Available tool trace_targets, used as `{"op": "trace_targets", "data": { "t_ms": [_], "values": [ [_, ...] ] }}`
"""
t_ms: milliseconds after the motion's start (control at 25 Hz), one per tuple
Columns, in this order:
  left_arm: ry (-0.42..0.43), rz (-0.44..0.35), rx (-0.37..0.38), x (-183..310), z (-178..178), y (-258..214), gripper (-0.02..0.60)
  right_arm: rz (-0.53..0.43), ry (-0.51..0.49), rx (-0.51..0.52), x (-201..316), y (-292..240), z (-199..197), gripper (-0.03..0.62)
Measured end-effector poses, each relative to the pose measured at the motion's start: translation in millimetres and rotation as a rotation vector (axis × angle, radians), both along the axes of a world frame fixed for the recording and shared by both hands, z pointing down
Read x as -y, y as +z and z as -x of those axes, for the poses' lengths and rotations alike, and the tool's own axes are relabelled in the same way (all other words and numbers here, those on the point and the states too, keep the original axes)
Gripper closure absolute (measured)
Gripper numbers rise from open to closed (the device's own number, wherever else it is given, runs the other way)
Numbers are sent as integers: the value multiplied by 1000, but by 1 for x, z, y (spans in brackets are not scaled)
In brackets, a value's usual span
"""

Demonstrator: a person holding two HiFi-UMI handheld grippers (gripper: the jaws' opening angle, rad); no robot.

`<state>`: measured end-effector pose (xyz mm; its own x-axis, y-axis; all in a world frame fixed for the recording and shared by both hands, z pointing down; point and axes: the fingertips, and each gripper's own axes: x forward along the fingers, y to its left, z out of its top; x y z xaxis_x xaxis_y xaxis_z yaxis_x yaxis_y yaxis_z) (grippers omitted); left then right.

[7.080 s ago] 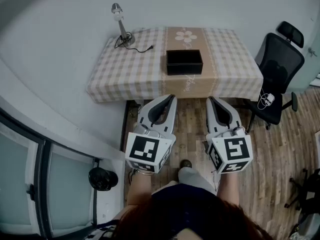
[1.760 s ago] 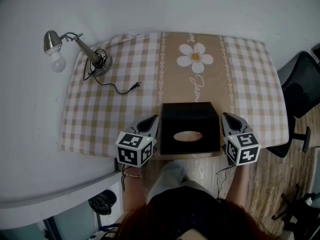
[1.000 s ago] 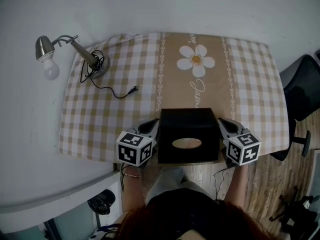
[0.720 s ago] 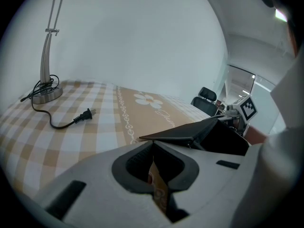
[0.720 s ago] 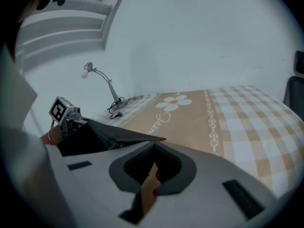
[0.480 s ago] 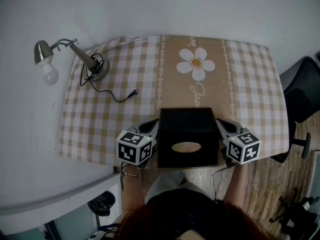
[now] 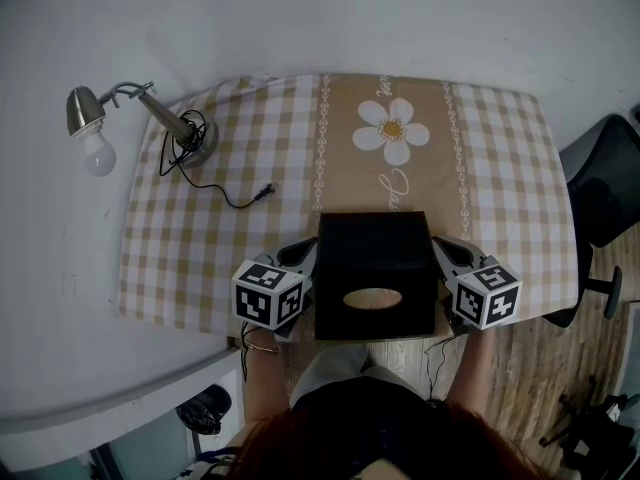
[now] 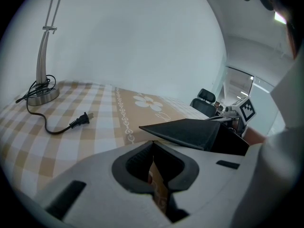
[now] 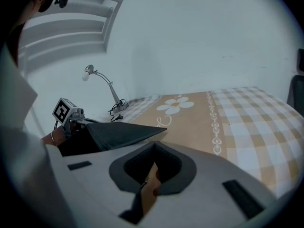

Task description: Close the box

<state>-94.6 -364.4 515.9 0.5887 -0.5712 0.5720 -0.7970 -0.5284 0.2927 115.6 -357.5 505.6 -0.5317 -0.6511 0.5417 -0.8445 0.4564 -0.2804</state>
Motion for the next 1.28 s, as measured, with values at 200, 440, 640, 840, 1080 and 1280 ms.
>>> {"op": "trace_targets", "data": {
  "t_ms": [200,440,640,840,1080,1280],
  "values": [
    [-6,-9,-9,6,1,-1,554,-14,5,13,4,-2,0,577],
    [-12,-32,-11,16,3,-10,554,-39,14,20,10,-11,-1,577],
    [-20,-58,-6,22,4,-20,554,-65,23,12,15,-21,-2,577],
    [-25,-86,2,24,4,-30,554,-97,28,-18,17,-32,-4,577],
    [-32,-118,24,23,5,-39,554,-120,38,-37,16,-40,-4,577],
    [-45,-138,22,20,6,-47,554,-144,45,-57,13,-48,-5,577]
  ]
}}
